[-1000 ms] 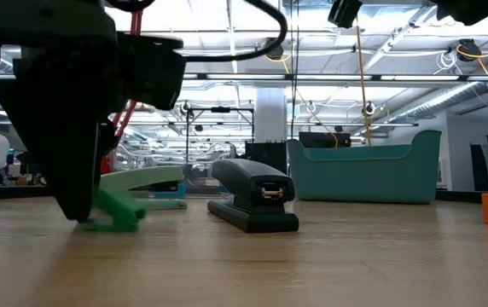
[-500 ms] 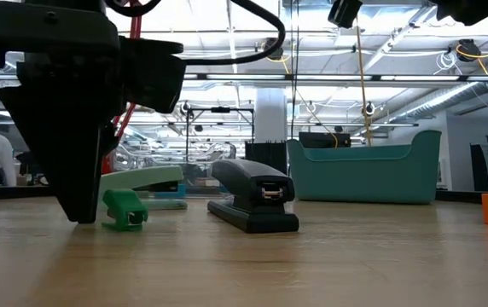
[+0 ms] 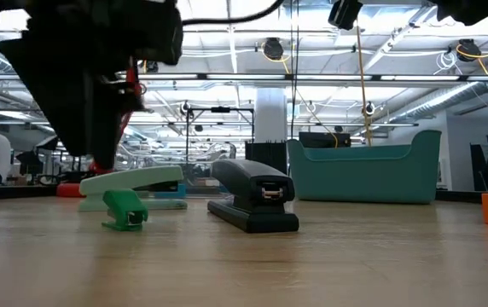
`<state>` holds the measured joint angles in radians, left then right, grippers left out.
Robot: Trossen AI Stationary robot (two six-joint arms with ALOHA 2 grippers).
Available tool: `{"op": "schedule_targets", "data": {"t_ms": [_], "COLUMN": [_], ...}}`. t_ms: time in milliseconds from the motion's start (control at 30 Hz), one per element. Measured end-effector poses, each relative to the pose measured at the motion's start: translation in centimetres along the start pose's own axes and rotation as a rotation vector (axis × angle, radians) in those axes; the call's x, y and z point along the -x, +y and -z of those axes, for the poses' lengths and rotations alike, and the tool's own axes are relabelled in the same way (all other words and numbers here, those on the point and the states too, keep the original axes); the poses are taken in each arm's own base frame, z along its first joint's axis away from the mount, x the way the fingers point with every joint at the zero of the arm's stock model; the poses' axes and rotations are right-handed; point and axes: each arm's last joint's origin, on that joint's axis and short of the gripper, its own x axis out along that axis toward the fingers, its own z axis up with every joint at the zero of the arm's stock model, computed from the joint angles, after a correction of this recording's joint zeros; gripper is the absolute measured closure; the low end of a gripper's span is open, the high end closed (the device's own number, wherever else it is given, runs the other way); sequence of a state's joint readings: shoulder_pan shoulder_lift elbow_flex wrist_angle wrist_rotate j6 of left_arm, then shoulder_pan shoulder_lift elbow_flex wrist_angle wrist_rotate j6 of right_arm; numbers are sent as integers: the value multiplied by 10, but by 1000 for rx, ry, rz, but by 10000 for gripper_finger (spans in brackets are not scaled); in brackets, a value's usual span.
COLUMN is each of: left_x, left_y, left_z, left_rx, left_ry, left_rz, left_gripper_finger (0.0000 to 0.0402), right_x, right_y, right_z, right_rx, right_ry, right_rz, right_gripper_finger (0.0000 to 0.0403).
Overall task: Pick and place Stapler, Stapler remover, tape
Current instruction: Put the green stapler into the green bin
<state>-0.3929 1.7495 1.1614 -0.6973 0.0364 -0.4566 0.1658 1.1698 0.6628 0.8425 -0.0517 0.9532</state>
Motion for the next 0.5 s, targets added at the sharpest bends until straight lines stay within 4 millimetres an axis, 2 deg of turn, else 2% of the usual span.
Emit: {"op": "schedule_targets", "data": {"t_ms": [167,367,500], "left_x": [-1,0,0], "left_y": [-1,15,17], "left_z": [1,-6,-7], "left_rx": [-325,-321,-338], "left_ry": [7,12,7], "left_rz": [2,-9,16], "left_gripper_finger": [166,165,165], "right_x": [0,0,0], "right_y": [0,0,-1], "right_z": [0,0,0], "right_rx": [8,30,30], "right_ry": [-3,-4,-1], "right_rz": [-1,5,9], "right_gripper_finger": [202,202,202]}}
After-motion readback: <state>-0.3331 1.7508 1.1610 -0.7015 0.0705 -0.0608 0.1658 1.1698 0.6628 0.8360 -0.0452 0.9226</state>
